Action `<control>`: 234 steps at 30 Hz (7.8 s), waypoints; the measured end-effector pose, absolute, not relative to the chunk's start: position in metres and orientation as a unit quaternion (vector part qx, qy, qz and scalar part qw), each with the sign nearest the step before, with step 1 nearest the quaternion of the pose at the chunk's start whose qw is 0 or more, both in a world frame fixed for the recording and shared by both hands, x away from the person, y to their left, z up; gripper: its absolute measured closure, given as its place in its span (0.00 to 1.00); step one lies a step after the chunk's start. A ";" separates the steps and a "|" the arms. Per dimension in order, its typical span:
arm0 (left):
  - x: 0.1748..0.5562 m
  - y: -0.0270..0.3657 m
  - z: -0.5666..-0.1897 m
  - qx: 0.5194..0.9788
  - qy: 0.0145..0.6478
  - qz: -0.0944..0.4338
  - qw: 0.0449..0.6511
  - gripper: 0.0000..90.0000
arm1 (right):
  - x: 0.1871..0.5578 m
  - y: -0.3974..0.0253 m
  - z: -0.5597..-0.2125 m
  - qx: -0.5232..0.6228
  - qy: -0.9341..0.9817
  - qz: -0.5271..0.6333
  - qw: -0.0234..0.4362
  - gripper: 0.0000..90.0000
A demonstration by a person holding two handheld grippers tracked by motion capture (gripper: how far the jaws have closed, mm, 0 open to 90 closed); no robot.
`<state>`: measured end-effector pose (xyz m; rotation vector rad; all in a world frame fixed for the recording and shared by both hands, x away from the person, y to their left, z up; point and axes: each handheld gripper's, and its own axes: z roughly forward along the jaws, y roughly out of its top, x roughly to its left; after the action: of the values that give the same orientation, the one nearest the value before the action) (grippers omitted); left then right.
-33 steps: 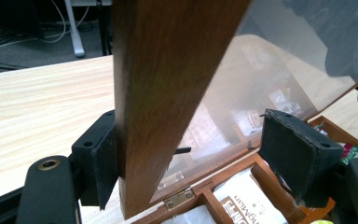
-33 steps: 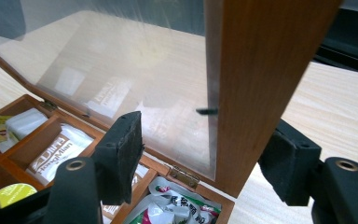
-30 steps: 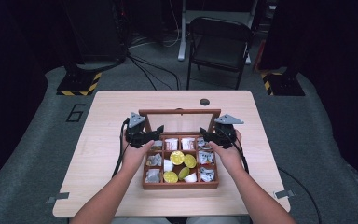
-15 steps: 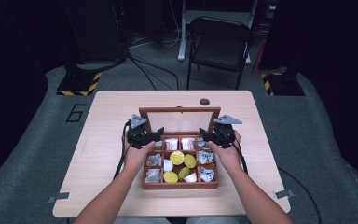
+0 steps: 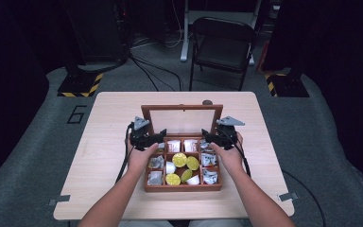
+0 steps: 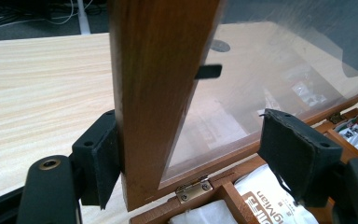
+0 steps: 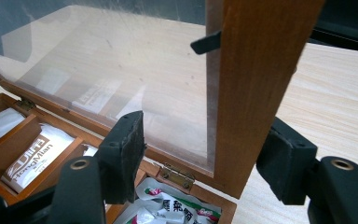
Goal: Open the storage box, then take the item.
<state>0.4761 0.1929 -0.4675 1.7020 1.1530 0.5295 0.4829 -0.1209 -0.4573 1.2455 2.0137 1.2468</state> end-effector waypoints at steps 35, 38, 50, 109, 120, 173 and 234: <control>0.502 0.185 -0.472 0.692 0.525 0.188 0.459 0.30 | 0.505 -0.119 -0.458 0.503 0.722 0.430 0.202 0.42; 0.505 0.186 -0.473 0.690 0.526 0.186 0.461 0.30 | 0.506 -0.118 -0.458 0.510 0.720 0.426 0.199 0.42; 0.513 0.186 -0.475 0.693 0.533 0.175 0.452 0.30 | 0.514 -0.115 -0.460 0.526 0.717 0.417 0.187 0.41; 0.538 0.199 -0.482 0.707 0.550 0.083 0.436 0.32 | 0.542 -0.126 -0.470 0.545 0.723 0.409 0.109 0.40; 0.542 0.201 -0.487 0.703 0.556 0.070 0.438 0.31 | 0.546 -0.129 -0.475 0.552 0.720 0.411 0.087 0.40; 0.549 0.201 -0.501 0.692 0.601 0.019 0.400 0.23 | 0.553 -0.129 -0.491 0.604 0.702 0.375 0.033 0.32; 0.509 0.215 -0.442 0.705 0.542 0.058 0.453 0.37 | 0.464 -0.084 -0.447 0.420 0.808 0.399 0.107 0.42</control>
<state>0.5089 0.2155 -0.4420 1.7403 1.3392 0.1444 0.4638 -0.0841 -0.4465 1.2352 2.3787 1.1760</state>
